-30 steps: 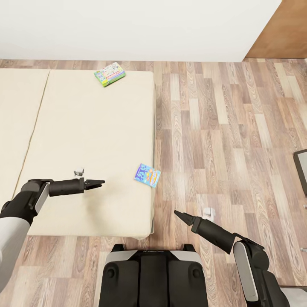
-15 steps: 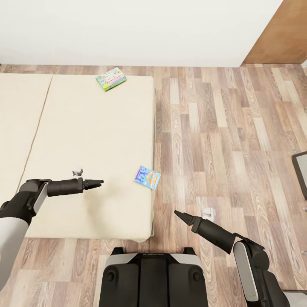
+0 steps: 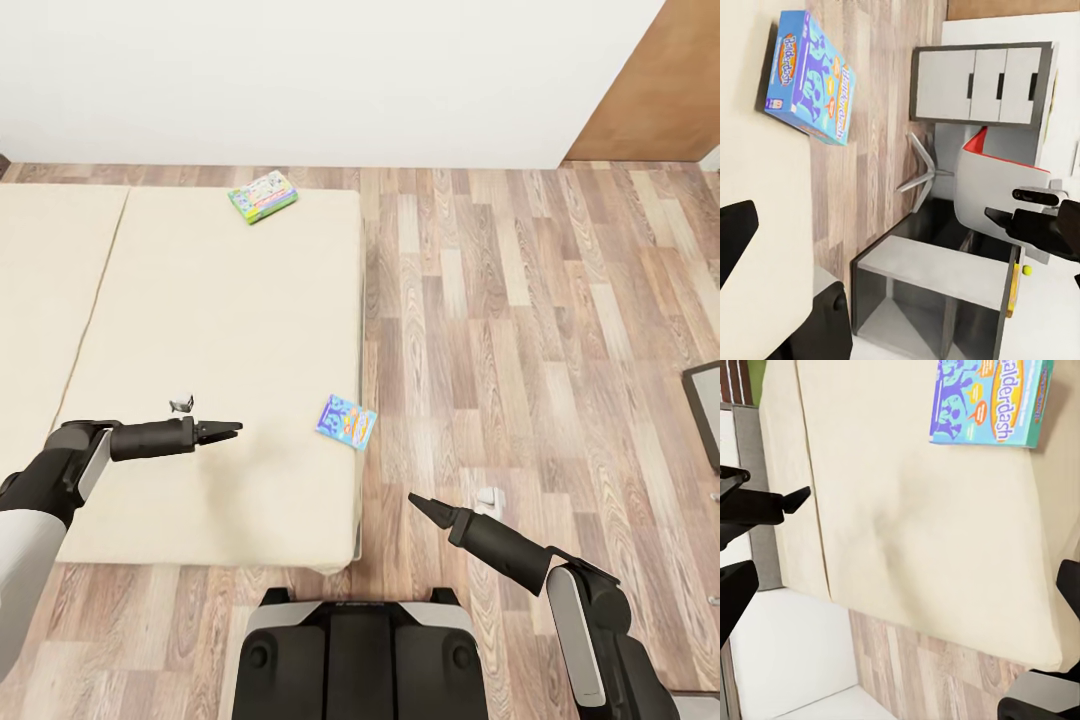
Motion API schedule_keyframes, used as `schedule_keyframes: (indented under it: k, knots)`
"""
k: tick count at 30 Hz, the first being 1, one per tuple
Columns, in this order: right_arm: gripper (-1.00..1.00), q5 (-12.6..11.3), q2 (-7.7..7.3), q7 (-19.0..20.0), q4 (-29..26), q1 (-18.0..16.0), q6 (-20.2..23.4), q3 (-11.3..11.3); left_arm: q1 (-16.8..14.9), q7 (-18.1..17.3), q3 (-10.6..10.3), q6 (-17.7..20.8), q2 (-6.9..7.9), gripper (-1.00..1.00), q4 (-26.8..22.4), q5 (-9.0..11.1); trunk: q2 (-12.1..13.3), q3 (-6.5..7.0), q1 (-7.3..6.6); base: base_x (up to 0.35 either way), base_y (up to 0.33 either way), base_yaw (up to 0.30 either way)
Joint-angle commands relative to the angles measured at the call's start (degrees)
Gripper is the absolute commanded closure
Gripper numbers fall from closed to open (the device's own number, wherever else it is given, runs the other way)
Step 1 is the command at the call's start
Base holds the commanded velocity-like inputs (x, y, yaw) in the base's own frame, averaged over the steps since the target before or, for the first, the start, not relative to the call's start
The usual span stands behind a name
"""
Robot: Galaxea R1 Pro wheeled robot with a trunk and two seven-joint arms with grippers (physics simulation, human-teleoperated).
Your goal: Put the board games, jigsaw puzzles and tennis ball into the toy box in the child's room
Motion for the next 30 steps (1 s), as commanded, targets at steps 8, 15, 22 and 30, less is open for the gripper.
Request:
schedule_keyframes:
  k: [8,15,22,30]
  knots:
    - [-1.0,0.0,0.0,0.2,0.0,0.0,0.3,-0.2,0.0,-0.1,0.0,0.6,0.02,-1.0,0.0,0.1,-0.1,0.71,0.02,0.0,0.0,0.0]
    - [-1.0,0.0,-0.01,0.2,0.0,0.0,0.3,-0.2,0.0,-0.1,0.0,0.6,0.02,-1.0,0.0,0.1,-0.1,1.37,0.02,0.0,0.0,0.0]
    - [-1.0,0.0,-0.02,0.2,0.0,0.0,0.3,-0.5,0.0,-0.1,0.0,0.3,0.02,-1.0,0.0,0.1,-0.1,2.03,0.02,0.0,0.0,0.0]
    - [-1.0,0.0,-0.03,0.3,0.0,0.0,0.3,-0.7,0.0,0.0,0.0,0.2,0.02,-1.0,0.0,0.0,-0.1,2.78,0.02,0.0,0.0,0.0]
